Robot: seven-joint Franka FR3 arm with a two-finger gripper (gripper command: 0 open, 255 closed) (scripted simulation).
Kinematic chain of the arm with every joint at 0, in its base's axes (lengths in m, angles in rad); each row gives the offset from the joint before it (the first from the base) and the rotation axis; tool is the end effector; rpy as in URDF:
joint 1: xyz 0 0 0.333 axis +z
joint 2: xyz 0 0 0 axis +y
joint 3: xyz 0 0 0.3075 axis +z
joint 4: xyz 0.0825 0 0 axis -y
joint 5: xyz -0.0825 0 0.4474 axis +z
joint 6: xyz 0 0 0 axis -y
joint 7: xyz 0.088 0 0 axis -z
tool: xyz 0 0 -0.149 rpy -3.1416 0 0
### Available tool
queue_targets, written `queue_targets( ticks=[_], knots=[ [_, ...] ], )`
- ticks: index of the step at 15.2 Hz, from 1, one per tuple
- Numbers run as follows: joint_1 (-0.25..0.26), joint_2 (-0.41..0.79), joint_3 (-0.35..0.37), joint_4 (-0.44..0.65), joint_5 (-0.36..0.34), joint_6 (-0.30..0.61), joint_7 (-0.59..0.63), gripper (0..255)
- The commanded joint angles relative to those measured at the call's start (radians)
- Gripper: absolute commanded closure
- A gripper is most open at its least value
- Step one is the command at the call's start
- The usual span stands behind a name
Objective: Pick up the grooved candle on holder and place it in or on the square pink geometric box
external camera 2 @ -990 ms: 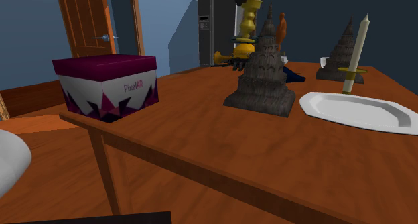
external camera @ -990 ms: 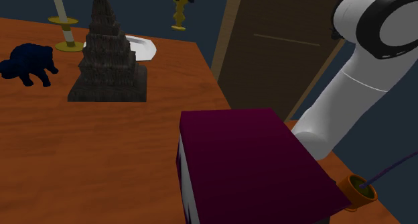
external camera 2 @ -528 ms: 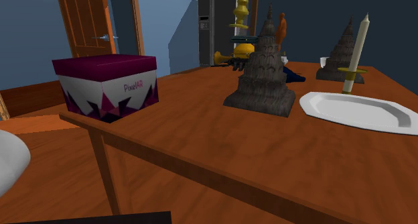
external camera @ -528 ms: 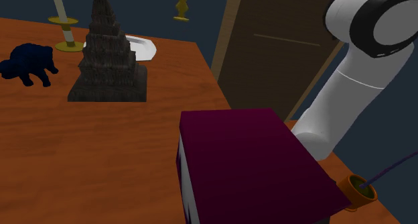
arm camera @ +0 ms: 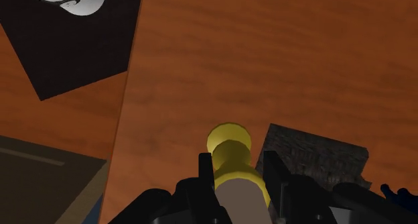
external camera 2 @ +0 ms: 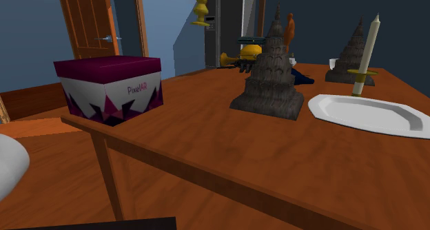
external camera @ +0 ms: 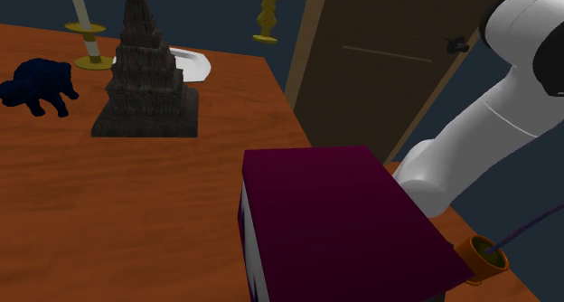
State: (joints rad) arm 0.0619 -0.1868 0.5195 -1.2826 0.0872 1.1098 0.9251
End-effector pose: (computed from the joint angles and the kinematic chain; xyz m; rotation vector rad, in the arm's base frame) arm 0.3770 0.3095 0.7664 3.0849 -0.4873 0.0013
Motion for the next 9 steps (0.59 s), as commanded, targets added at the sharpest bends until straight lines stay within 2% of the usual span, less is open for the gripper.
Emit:
queue_targets(
  ticks=[1, 9],
  knots=[
    [0.012, -0.042, 0.010, -0.028, 0.026, -0.007, 0.031, 255],
    [0.063, -0.162, 0.079, -0.076, 0.121, -0.048, 0.183, 255]
  ],
)
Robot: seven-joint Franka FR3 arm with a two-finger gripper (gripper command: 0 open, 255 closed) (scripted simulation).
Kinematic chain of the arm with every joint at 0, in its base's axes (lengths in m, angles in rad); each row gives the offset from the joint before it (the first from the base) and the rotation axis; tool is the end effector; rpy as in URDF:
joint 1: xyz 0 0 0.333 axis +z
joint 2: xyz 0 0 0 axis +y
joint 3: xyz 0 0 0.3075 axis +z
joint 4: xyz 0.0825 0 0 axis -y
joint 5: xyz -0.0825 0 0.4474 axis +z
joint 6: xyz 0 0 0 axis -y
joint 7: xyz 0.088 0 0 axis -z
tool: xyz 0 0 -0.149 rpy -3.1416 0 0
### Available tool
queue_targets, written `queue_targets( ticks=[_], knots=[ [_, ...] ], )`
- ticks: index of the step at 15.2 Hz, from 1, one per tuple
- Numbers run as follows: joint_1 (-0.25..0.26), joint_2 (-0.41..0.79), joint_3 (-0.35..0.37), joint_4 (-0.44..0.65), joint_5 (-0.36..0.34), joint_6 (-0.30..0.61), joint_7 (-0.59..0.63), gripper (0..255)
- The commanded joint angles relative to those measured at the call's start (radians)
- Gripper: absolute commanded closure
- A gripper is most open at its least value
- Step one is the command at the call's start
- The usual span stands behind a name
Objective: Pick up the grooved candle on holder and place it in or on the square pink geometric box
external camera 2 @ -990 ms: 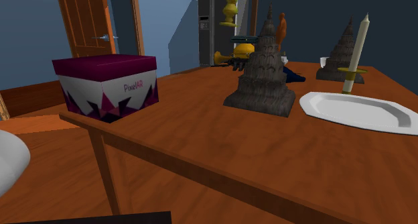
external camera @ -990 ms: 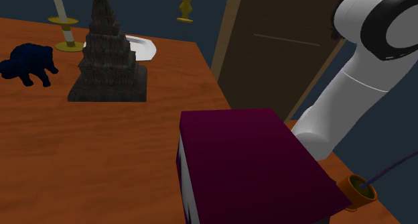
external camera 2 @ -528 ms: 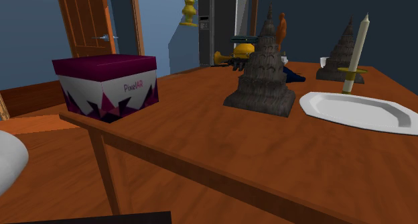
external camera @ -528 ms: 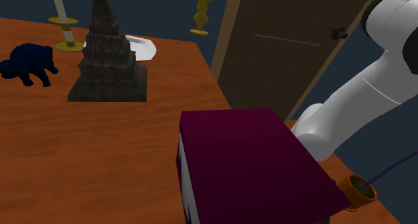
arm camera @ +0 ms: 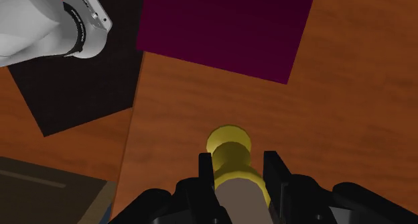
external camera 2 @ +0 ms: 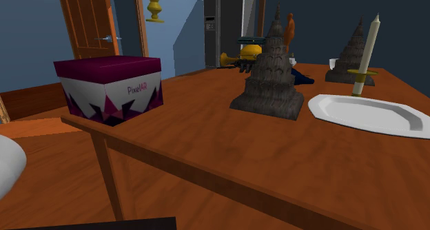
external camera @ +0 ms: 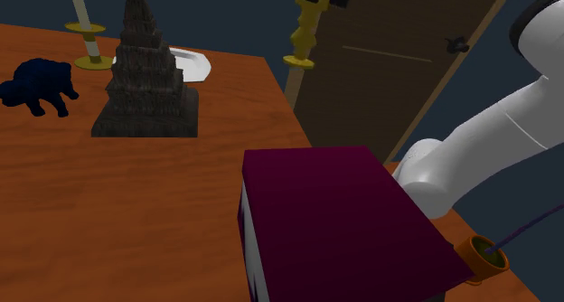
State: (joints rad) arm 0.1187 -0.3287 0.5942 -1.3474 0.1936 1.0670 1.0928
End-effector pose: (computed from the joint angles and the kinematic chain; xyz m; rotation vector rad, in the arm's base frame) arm 0.2627 0.3653 0.7777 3.0856 -0.4870 0.0012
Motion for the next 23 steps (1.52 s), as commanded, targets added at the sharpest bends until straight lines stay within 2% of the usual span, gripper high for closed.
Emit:
queue_targets(
  ticks=[1, 7, 11, 16, 23],
  knots=[
    [0.012, -0.030, 0.016, -0.010, 0.025, -0.011, 0.038, 255],
    [0.040, -0.066, 0.105, 0.021, 0.088, -0.046, 0.187, 255],
    [0.046, -0.064, 0.193, 0.071, 0.123, -0.068, 0.305, 255],
    [0.073, -0.147, 0.141, -0.076, 0.153, 0.002, 0.258, 255],
    [0.104, -0.235, 0.106, -0.251, 0.180, 0.091, 0.213, 255]
  ],
)
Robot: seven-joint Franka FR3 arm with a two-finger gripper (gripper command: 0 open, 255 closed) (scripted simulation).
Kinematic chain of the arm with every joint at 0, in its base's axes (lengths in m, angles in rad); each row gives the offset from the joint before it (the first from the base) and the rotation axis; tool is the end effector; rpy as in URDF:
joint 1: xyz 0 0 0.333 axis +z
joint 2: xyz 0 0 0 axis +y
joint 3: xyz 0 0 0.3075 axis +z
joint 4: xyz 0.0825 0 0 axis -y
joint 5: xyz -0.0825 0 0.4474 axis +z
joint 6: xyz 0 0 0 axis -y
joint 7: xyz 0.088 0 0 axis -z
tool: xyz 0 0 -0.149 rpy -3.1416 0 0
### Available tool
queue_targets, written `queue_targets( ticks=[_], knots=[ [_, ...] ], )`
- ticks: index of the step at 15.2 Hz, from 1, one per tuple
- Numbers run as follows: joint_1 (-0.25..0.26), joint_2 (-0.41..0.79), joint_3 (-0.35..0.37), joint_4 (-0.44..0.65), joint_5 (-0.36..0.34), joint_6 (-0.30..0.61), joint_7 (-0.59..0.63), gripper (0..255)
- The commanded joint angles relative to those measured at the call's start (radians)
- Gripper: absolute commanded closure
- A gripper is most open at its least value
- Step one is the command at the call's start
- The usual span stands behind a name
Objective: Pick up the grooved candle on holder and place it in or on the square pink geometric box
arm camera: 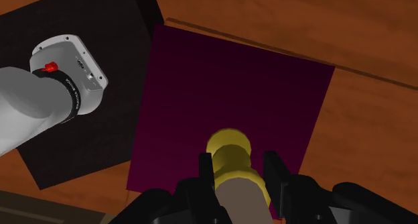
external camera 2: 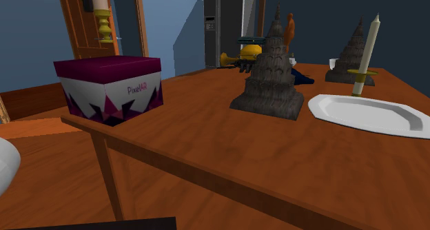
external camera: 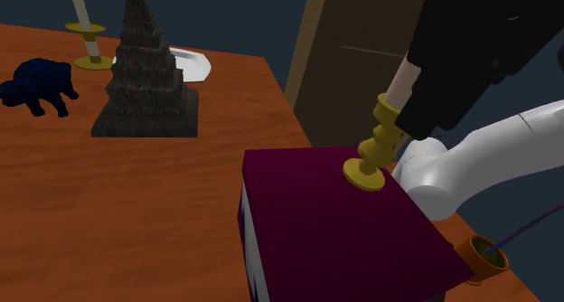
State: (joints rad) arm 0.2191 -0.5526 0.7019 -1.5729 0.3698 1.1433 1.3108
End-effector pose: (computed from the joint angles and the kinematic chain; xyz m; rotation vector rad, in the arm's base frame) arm 0.1100 0.4357 0.7261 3.0843 -0.4883 0.0007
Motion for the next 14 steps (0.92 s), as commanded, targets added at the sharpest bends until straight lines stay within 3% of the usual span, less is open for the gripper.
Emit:
queue_targets(
  ticks=[1, 6, 13, 14],
  knots=[
    [0.007, -0.022, -0.005, -0.048, 0.007, 0.027, -0.010, 255],
    [0.026, -0.073, -0.014, -0.159, 0.024, 0.089, -0.033, 255],
    [0.026, -0.073, -0.014, -0.159, 0.024, 0.089, -0.033, 255],
    [0.026, -0.073, -0.014, -0.159, 0.024, 0.089, -0.033, 0]
  ],
)
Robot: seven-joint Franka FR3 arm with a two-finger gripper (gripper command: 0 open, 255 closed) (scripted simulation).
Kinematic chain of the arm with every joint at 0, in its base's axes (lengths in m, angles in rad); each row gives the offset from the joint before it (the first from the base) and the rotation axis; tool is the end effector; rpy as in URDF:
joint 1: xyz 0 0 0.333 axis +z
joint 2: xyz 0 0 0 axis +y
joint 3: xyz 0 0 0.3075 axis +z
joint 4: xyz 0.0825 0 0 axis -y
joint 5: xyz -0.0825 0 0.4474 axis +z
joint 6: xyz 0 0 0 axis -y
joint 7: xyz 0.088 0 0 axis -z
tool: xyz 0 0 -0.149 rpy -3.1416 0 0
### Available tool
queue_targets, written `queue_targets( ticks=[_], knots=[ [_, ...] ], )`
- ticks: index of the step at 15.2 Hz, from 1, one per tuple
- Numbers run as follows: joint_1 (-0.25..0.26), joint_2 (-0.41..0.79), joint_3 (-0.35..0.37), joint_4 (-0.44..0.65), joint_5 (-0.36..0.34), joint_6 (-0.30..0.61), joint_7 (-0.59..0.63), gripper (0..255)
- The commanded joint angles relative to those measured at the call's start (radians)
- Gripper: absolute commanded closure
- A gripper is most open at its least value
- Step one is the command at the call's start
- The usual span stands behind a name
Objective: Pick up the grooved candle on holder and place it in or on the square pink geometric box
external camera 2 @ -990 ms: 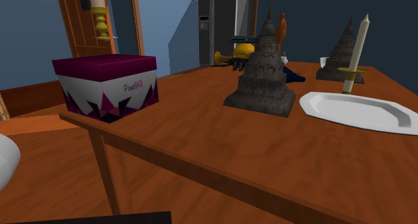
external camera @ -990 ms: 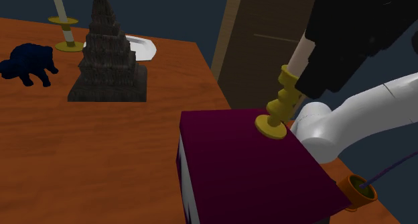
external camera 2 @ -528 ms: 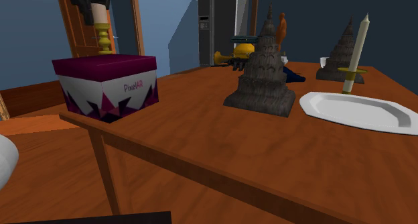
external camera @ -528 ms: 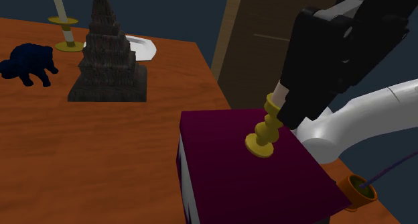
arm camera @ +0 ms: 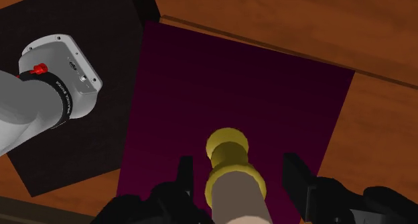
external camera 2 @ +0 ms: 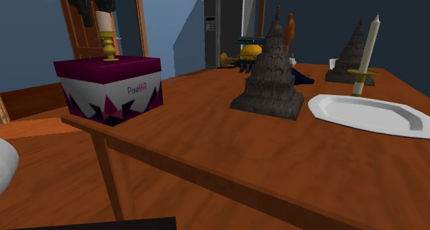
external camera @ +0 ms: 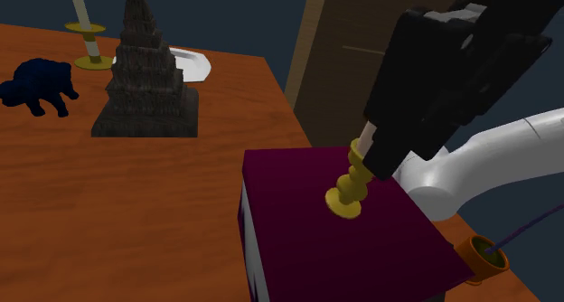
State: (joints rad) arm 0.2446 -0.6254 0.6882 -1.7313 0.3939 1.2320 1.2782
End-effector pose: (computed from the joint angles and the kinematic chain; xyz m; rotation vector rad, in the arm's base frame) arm 0.1133 0.4371 0.6829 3.0846 -0.4888 0.0007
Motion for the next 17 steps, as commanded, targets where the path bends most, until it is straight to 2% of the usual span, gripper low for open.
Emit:
queue_targets(
  ticks=[1, 5, 9, 17],
  knots=[
    [0.000, 0.000, 0.000, 0.000, 0.000, 0.000, 0.000, 0],
    [0.000, 0.000, 0.000, 0.000, 0.000, 0.000, 0.000, 0],
    [-0.037, 0.104, 0.028, 0.215, -0.033, -0.115, 0.049, 0],
    [-0.037, 0.103, 0.028, 0.215, -0.033, -0.115, 0.049, 0]
  ],
)
